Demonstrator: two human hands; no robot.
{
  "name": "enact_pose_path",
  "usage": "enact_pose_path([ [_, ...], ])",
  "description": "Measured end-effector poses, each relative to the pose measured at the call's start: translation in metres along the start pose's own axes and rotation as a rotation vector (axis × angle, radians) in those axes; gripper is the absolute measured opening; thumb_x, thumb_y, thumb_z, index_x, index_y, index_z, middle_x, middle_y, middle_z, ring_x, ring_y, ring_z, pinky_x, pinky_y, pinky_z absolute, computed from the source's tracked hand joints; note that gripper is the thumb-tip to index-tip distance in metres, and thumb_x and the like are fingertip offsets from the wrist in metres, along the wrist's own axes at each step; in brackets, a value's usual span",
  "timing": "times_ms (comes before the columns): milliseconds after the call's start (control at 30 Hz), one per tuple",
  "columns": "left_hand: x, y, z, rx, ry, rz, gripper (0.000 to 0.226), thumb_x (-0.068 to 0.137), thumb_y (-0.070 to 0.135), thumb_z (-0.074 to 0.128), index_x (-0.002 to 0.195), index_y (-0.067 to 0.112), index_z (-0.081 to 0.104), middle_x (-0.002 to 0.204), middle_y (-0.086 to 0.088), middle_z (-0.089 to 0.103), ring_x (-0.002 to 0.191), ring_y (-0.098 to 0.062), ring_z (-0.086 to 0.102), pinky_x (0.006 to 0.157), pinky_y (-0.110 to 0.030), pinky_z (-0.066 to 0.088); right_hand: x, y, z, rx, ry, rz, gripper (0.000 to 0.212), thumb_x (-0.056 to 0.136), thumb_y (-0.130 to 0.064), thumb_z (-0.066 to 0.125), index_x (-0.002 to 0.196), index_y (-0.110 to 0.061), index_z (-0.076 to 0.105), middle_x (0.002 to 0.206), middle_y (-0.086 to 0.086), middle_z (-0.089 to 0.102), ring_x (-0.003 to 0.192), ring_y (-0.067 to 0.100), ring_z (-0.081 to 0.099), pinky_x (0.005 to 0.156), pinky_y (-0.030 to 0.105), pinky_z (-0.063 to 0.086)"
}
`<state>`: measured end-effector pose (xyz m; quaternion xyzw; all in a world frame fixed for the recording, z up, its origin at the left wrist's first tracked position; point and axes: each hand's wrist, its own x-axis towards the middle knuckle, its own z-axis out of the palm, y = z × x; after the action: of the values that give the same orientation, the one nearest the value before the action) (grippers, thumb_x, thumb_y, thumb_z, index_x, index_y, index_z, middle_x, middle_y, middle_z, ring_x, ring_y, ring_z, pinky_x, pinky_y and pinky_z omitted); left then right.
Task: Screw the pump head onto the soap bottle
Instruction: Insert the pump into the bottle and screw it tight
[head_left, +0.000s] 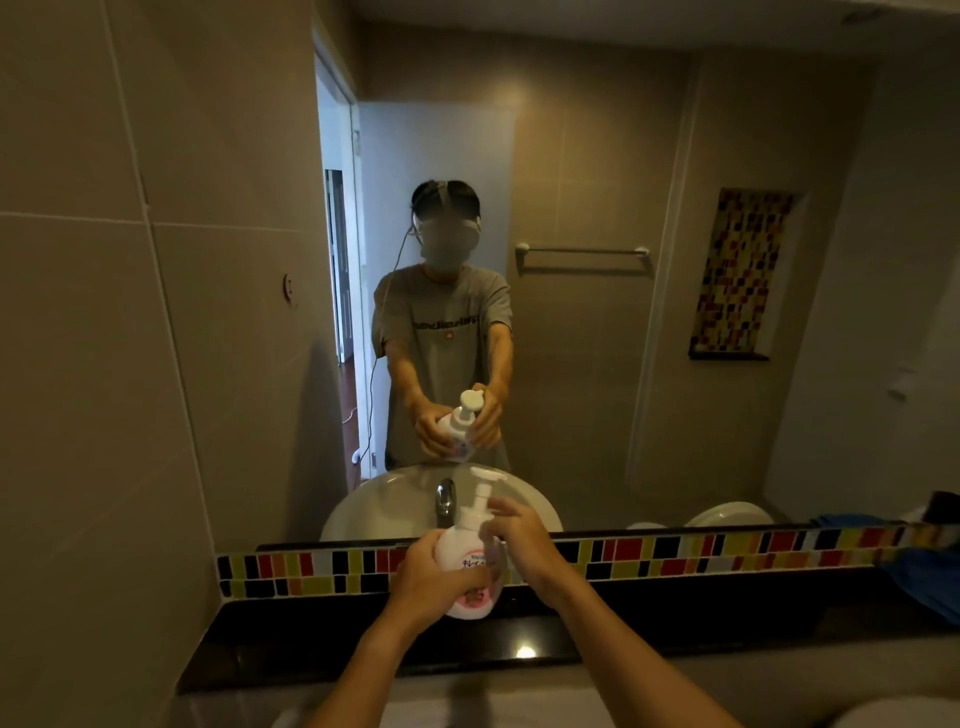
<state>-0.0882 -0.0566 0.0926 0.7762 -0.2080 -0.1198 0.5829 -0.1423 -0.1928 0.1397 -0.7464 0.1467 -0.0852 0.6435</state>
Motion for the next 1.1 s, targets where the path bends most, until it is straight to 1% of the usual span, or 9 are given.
enact_pose_path([
  [100,0.001,0.003,0.004,0.056,0.055,0.011,0.064,0.056,0.044,0.085,0.11,0.026,0.055,0.104,0.004,0.065,0.093,-0.014,0.064,0.079,-0.034,0.059,-0.002,-0.007,0.008,0.118,0.072,-0.048,0.029,0.081,-0.001,0.06,0.105,-0.012,0.071,0.093,0.009,0.072,0.087,0.025,0.066,0.073,0.035,0.055],
  [233,-0.001,0.008,0.009,0.163,0.226,0.053,0.059,0.06,0.044,0.083,0.106,0.028,0.049,0.1,0.006,0.059,0.092,-0.013,0.059,0.061,-0.016,0.046,-0.005,-0.01,0.022,0.008,0.255,-0.103,0.034,0.077,-0.023,0.08,0.106,-0.008,0.071,0.098,0.009,0.075,0.092,0.025,0.073,0.079,0.036,0.061],
  [400,-0.003,0.016,0.006,0.15,0.301,0.065,0.057,0.063,0.036,0.084,0.103,0.03,0.044,0.095,0.01,0.052,0.087,-0.009,0.054,0.056,-0.01,0.035,-0.006,-0.02,0.029,0.062,0.34,-0.1,0.022,0.083,-0.027,0.073,0.092,-0.007,0.072,0.091,0.01,0.074,0.089,0.024,0.069,0.074,0.034,0.057],
  [533,-0.007,0.02,-0.003,0.035,0.212,0.055,0.057,0.061,0.038,0.085,0.106,0.028,0.05,0.094,0.009,0.058,0.082,-0.01,0.061,0.057,-0.015,0.046,-0.007,-0.03,0.016,0.152,0.191,-0.038,0.019,0.079,-0.005,0.067,0.098,-0.005,0.068,0.093,0.011,0.069,0.082,0.02,0.062,0.061,0.023,0.049],
  [633,-0.01,0.023,-0.009,-0.056,0.091,0.044,0.055,0.064,0.033,0.084,0.109,0.023,0.056,0.1,0.002,0.066,0.087,-0.016,0.067,0.064,-0.022,0.054,-0.008,-0.038,0.011,0.127,0.045,-0.023,0.022,0.085,-0.005,0.066,0.106,-0.001,0.069,0.093,0.011,0.068,0.086,0.024,0.064,0.067,0.029,0.053],
  [767,-0.015,0.028,-0.008,-0.057,0.125,0.071,0.052,0.066,0.031,0.083,0.109,0.023,0.054,0.102,0.002,0.065,0.088,-0.015,0.065,0.063,-0.018,0.053,-0.008,-0.04,0.013,0.031,0.09,-0.077,0.04,0.078,-0.017,0.082,0.111,-0.001,0.068,0.102,0.015,0.074,0.091,0.026,0.071,0.074,0.032,0.057],
  [900,-0.016,0.031,-0.002,-0.023,0.234,0.068,0.062,0.064,0.035,0.084,0.115,0.02,0.052,0.105,-0.002,0.061,0.095,-0.019,0.062,0.075,-0.031,0.057,-0.006,-0.036,0.019,0.051,0.135,-0.069,0.049,0.078,-0.032,0.082,0.112,-0.004,0.062,0.095,0.009,0.069,0.083,0.018,0.068,0.064,0.025,0.055],
  [1033,-0.014,0.031,-0.005,-0.038,0.219,0.07,0.06,0.066,0.03,0.084,0.115,0.019,0.052,0.106,-0.004,0.063,0.091,-0.019,0.064,0.065,-0.023,0.054,-0.004,-0.04,0.011,0.153,0.168,0.004,0.026,0.081,-0.014,0.064,0.101,0.001,0.067,0.109,0.016,0.069,0.091,0.02,0.062,0.069,0.031,0.048],
  [1100,-0.013,0.03,-0.009,-0.076,0.179,0.062,0.056,0.067,0.03,0.083,0.113,0.021,0.052,0.107,-0.004,0.064,0.09,-0.017,0.065,0.061,-0.02,0.053,-0.004,-0.042,0.007,0.141,0.104,0.029,0.03,0.077,-0.009,0.063,0.105,-0.001,0.069,0.113,0.013,0.069,0.101,0.025,0.064,0.08,0.037,0.052],
])
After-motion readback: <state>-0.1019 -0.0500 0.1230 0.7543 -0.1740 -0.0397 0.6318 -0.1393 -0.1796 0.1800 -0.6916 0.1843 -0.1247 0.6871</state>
